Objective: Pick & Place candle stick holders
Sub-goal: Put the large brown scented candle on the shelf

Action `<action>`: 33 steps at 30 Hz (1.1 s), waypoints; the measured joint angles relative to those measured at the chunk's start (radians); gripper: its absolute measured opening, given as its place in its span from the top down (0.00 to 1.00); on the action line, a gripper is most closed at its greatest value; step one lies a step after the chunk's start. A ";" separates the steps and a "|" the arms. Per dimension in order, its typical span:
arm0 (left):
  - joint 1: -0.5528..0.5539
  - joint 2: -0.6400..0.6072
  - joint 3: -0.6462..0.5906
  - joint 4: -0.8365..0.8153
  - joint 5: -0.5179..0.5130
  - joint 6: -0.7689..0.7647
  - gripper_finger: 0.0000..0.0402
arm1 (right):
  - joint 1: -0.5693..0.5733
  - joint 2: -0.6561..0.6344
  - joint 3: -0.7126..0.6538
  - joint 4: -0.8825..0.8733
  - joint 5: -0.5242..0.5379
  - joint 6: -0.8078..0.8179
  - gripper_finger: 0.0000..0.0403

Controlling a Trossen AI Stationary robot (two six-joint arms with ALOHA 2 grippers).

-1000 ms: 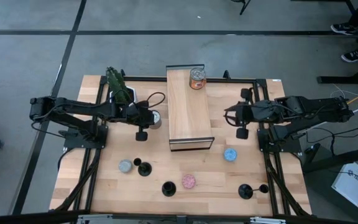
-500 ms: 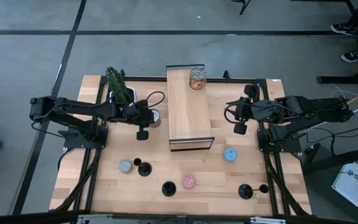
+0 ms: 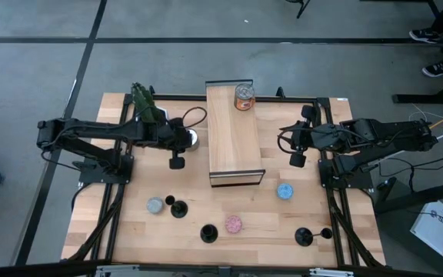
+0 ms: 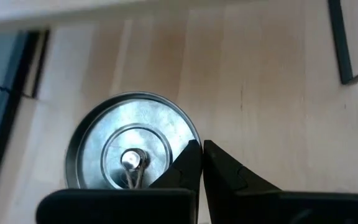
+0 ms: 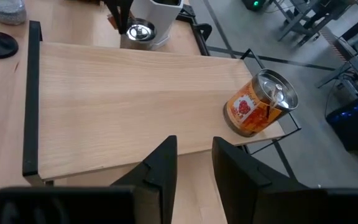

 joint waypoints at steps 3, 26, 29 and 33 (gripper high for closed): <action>0.000 0.000 0.032 -0.049 -0.022 0.009 1.00 | 0.000 0.000 0.000 0.000 0.000 0.000 0.74; 0.083 -0.001 0.337 -0.212 -0.110 0.114 1.00 | 0.000 0.000 0.000 0.000 -0.002 0.000 0.74; 0.110 0.003 0.381 -0.208 -0.108 0.139 1.00 | 0.000 0.000 0.000 0.000 -0.002 0.000 0.74; 0.131 0.037 0.443 -0.208 -0.101 0.157 1.00 | 0.000 0.000 0.000 0.001 -0.002 -0.001 0.74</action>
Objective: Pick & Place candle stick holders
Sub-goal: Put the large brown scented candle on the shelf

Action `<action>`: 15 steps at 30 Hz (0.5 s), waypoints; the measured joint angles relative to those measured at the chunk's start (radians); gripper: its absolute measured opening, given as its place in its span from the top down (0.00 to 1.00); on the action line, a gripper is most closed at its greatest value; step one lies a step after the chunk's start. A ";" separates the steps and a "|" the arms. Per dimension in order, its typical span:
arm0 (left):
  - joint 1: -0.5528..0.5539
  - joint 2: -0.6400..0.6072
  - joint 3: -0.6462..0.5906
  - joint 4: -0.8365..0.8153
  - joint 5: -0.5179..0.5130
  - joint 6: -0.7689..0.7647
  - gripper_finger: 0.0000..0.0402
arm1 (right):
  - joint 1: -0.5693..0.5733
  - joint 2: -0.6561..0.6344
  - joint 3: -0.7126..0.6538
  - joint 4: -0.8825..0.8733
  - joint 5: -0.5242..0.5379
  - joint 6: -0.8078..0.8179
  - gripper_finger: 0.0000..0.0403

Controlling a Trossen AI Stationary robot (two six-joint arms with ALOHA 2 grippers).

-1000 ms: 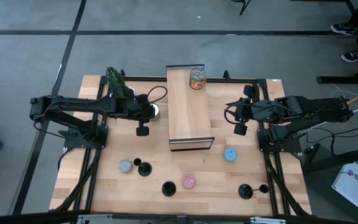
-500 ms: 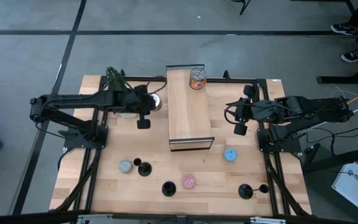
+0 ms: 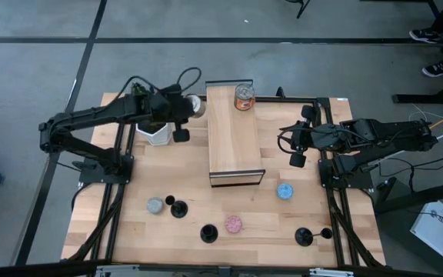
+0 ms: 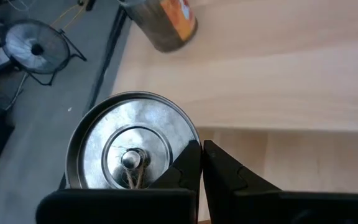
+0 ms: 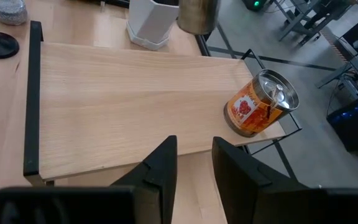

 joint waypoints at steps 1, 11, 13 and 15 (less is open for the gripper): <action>0.003 0.015 0.017 -0.001 0.000 0.005 1.00 | 0.000 0.000 0.000 0.000 0.000 0.000 0.75; 0.009 0.226 0.260 -0.007 0.002 0.060 1.00 | 0.000 0.000 0.000 0.000 0.001 0.000 0.74; 0.014 0.265 0.307 -0.007 0.001 0.064 1.00 | 0.000 0.000 0.000 0.000 0.000 0.000 0.75; 0.020 0.301 0.348 -0.007 0.007 0.064 1.00 | 0.000 0.000 0.000 0.000 -0.005 0.000 0.74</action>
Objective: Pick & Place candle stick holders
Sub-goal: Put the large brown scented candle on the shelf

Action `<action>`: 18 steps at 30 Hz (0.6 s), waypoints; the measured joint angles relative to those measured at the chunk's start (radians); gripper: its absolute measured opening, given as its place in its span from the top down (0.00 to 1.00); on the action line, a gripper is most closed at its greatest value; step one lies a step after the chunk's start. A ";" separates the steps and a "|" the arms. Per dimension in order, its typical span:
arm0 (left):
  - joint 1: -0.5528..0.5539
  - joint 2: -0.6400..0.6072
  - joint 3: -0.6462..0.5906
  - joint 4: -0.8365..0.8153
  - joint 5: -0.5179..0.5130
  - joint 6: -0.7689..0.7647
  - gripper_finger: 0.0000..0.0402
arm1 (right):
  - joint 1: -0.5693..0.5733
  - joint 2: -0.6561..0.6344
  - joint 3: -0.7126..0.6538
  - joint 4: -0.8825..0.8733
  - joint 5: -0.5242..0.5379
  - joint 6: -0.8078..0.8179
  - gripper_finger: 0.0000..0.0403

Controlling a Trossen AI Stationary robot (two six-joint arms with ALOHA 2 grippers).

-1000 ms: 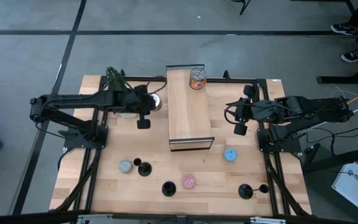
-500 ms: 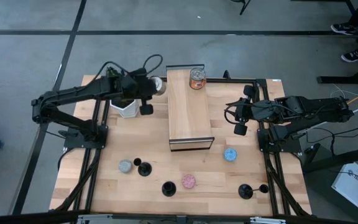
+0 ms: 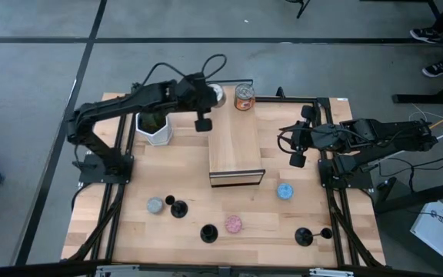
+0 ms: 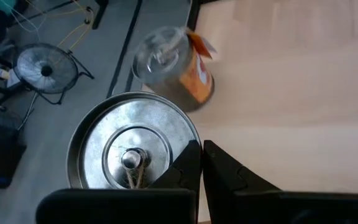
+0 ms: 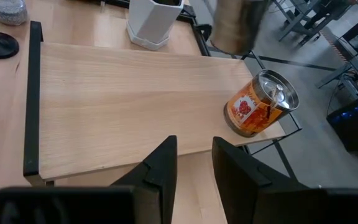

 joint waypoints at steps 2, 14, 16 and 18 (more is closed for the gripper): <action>0.007 0.031 0.026 0.000 0.018 0.000 1.00 | 0.000 0.000 0.000 0.000 -0.022 0.000 0.74; 0.078 0.144 0.060 -0.001 0.113 -0.061 1.00 | 0.000 0.000 0.000 0.000 -0.254 0.000 0.75; 0.095 0.151 0.060 0.000 0.153 -0.081 1.00 | 0.000 0.000 0.000 0.000 -0.285 0.000 0.75; 0.113 0.159 0.060 0.000 0.182 -0.095 1.00 | 0.000 0.000 0.000 0.000 -0.308 0.000 0.75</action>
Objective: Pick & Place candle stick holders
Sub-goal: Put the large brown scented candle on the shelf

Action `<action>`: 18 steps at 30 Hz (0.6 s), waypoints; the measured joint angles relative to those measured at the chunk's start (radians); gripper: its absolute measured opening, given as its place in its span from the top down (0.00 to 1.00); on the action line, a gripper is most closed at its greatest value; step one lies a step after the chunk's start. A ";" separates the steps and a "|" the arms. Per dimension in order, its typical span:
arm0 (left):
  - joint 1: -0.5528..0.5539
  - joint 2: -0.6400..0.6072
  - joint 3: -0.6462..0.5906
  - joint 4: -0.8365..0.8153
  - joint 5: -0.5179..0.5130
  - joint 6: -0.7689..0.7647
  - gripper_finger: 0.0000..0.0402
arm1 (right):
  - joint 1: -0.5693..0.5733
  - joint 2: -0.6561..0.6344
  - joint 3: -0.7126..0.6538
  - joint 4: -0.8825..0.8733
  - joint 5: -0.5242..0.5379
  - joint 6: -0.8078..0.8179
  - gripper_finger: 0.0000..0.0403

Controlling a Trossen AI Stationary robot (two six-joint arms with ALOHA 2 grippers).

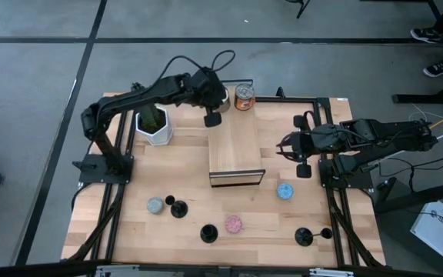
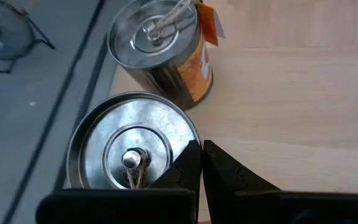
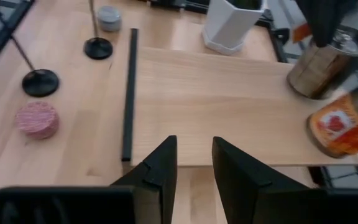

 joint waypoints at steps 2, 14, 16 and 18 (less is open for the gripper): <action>0.017 0.006 0.000 0.000 0.023 -0.009 1.00 | 0.000 0.000 0.000 0.000 -0.003 0.000 0.75; 0.065 0.013 0.000 0.024 0.084 -0.021 0.97 | 0.000 0.000 0.000 0.000 0.000 0.000 0.75; 0.065 0.013 0.000 0.026 0.084 -0.018 0.96 | 0.000 0.000 0.000 0.000 0.000 0.000 0.74; 0.066 0.013 0.000 0.026 0.084 -0.018 0.95 | 0.000 0.000 0.000 0.000 0.000 0.000 0.75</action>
